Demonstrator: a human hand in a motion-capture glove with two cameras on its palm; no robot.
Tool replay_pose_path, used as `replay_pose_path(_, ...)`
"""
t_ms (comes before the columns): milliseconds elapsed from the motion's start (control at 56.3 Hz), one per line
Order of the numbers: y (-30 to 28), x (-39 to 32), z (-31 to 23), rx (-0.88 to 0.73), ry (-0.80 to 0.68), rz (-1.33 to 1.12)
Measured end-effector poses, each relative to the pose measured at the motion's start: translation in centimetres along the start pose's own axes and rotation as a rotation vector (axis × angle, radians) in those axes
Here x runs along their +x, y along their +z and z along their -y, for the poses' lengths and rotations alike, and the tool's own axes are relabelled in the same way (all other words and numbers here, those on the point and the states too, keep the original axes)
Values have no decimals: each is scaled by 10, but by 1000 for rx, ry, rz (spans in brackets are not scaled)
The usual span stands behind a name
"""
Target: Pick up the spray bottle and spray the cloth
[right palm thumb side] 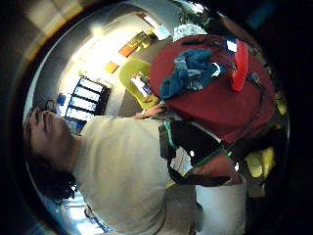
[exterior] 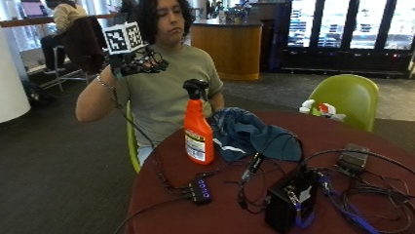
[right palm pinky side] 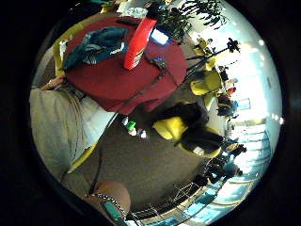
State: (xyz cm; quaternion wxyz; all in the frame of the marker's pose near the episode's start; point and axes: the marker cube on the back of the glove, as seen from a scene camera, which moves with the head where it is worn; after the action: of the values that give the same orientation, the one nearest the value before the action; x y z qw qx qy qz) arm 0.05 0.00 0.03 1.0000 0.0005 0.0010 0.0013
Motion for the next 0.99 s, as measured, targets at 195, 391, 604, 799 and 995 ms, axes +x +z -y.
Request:
replay_pose_path(195, 1, 5, 7, -65, -8, 81)
replay_pose_path(391, 11, 10, 10, -21, 47, 53)
replay_pose_path(604, 40, 25, 25, 87, 248, 101)
replay_pose_path(799, 75, 35, 46, 130, 358, 271)
replay_pose_path(995, 99, 45, 80, 330, 491, 654)
